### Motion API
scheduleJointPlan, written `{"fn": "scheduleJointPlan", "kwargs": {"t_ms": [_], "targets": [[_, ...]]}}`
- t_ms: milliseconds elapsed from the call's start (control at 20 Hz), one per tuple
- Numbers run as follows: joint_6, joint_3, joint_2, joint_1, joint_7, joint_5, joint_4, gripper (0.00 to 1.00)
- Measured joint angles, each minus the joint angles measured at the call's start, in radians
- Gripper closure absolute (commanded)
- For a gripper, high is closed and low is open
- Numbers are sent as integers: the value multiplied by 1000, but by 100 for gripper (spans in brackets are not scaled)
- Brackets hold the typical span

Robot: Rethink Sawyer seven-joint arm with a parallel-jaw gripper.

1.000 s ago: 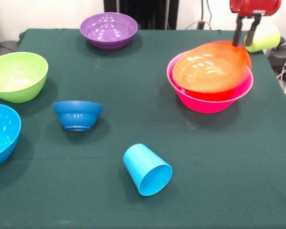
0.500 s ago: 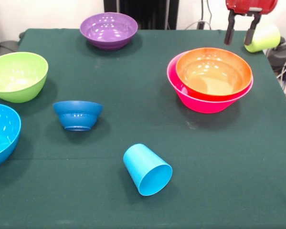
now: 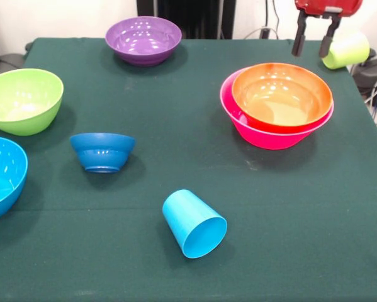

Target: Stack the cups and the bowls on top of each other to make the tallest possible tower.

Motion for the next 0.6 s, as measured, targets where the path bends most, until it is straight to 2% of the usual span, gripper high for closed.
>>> {"fn": "scheduleJointPlan", "kwargs": {"t_ms": [250,600], "targets": [[6,15,-82,-29,0,38,32,0],[81,39,-206,-94,0,76,69,0]]}}
